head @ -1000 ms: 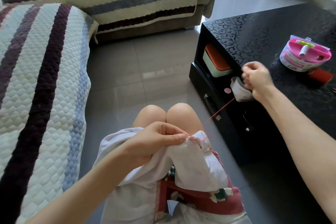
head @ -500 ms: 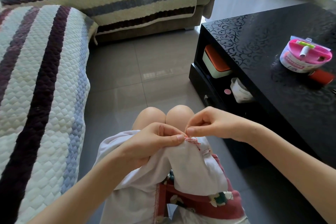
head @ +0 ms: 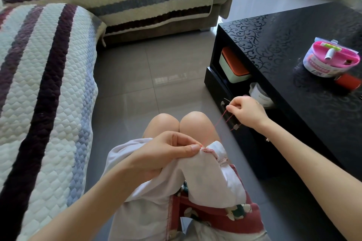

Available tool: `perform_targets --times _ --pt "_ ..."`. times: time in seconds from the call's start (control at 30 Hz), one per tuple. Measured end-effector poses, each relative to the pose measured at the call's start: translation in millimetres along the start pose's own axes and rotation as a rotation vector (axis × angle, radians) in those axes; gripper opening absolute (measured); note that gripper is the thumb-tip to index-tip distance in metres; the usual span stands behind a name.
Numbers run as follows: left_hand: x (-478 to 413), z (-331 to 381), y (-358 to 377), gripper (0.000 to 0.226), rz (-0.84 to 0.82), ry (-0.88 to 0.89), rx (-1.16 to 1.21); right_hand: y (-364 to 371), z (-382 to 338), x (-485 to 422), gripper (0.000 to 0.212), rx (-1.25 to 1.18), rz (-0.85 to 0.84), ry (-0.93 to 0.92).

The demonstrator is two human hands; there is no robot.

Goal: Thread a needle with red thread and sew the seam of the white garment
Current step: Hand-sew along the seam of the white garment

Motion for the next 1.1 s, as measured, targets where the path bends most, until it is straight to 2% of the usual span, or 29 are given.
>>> perform_targets --times 0.17,0.4,0.47,0.53,0.6,0.63,0.7,0.77,0.83,0.97,1.1 --pt "2.3 -0.1 2.2 0.014 -0.017 -0.001 0.005 10.6 34.1 -7.6 0.02 0.256 0.09 0.116" --pt "-0.3 -3.3 2.1 0.02 -0.005 -0.006 -0.009 27.3 42.9 -5.9 0.022 0.358 0.052 0.159" --pt "-0.2 -3.3 1.9 0.018 -0.006 -0.003 0.005 22.8 26.1 1.9 0.022 0.228 0.075 0.098" --pt "-0.3 -3.1 0.2 0.017 0.008 0.007 0.015 15.6 -2.1 18.3 0.02 -0.17 0.007 0.003" --pt "-0.4 -1.9 -2.9 0.017 0.034 0.023 -0.002 10.2 -41.2 47.6 0.02 -0.585 -0.223 -0.085" --pt "-0.3 -1.0 -4.1 0.019 0.046 0.034 -0.026 9.6 -57.3 63.4 0.024 -0.657 -0.35 -0.13" --pt "0.1 1.6 -5.7 0.023 0.071 0.059 -0.088 13.9 -75.4 89.6 0.027 -0.654 -0.547 -0.21" --pt "1.6 4.6 -7.9 0.026 0.1 0.081 -0.143 19.1 -76.7 104.8 0.025 -0.653 -0.629 -0.222" --pt "4.1 5.8 -12.3 0.027 0.136 0.078 -0.205 17.8 -70.7 110.3 0.02 -0.692 -0.617 -0.187" --pt "7.5 1.4 -14.5 0.018 0.154 0.051 -0.386 7.6 -62.8 121.5 0.025 -0.713 -0.592 -0.161" --pt "0.6 -2.7 -8.7 0.015 0.187 0.061 -0.497 8.2 -57.1 126.1 0.028 -0.62 -0.499 -0.119"
Point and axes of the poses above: each hand's wrist, its own x-axis away from the middle knuckle, its own y-axis out of the palm, z = x × y, the point moved 6 cm from there along -x, towards the middle knuckle, and after that the axes turned 2 degrees about x, right-handed, at the moved point
